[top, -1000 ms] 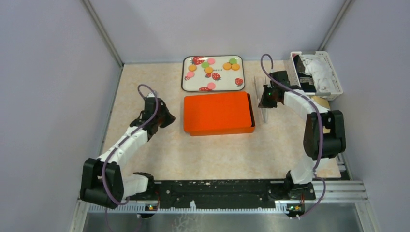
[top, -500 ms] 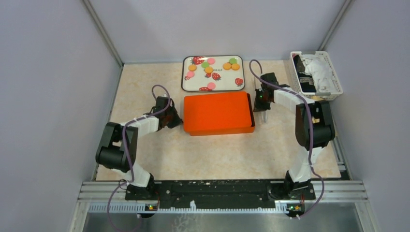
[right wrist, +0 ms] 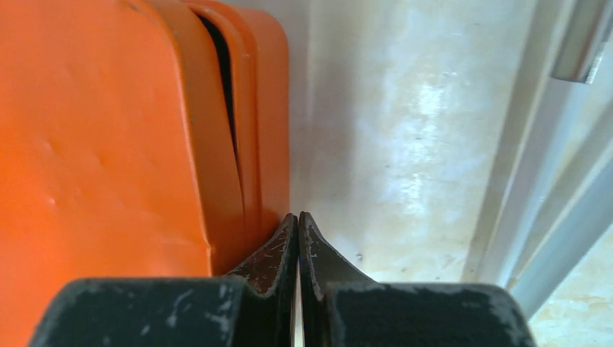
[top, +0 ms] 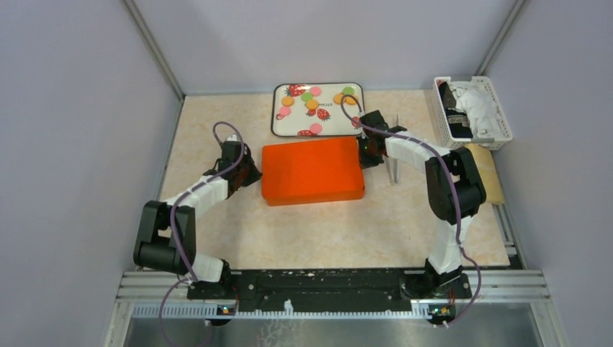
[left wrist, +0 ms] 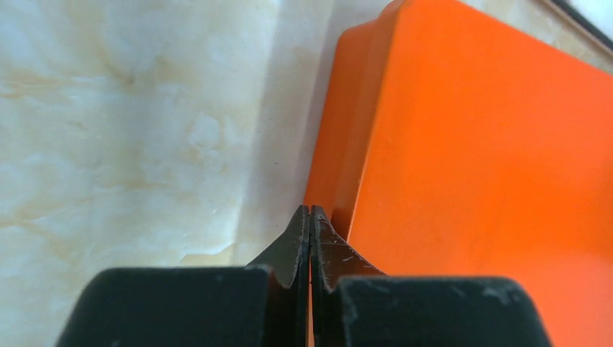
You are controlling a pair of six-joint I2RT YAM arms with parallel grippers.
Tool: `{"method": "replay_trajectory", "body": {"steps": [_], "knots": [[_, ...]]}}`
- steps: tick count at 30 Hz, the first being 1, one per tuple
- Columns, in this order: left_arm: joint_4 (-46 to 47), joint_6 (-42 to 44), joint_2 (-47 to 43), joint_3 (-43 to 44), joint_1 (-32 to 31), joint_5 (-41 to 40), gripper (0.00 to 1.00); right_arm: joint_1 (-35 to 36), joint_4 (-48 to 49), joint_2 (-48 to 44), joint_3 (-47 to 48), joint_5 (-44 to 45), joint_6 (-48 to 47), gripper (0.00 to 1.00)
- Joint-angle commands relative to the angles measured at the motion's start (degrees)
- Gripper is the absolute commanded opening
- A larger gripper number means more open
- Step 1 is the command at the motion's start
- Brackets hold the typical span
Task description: Pack the cookies
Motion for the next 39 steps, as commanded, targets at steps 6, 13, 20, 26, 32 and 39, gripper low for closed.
{"method": "replay_trajectory", "body": {"steps": [6,13,20,26,32,39], "knots": [[5.6,-1.7,-7.7,-4.7,-3.4,10.2,0.0,7.6,1.5,0.9,2.6,-3.7,6.3,0.0],[7.5,-1.5,-4.6,-5.5,-3.4,12.0,0.0,7.6,0.7,-0.6,1.6,-1.3,6.4,0.0],[8.9,-1.1,-3.4,-5.9,-3.4,12.7,0.0,7.6,-1.8,-4.3,1.4,1.9,5.8,0.0],[9.6,-1.0,-2.5,-5.5,-3.4,13.8,0.0,8.1,-2.7,-8.6,1.1,2.1,5.5,0.0],[9.4,-0.7,-2.6,-5.5,-3.4,14.0,0.0,8.1,-6.6,-10.0,2.3,11.5,7.1,0.0],[9.2,-0.5,-2.7,-5.8,-3.4,13.8,0.0,10.3,-7.1,-14.5,2.7,16.0,5.7,0.0]]}}
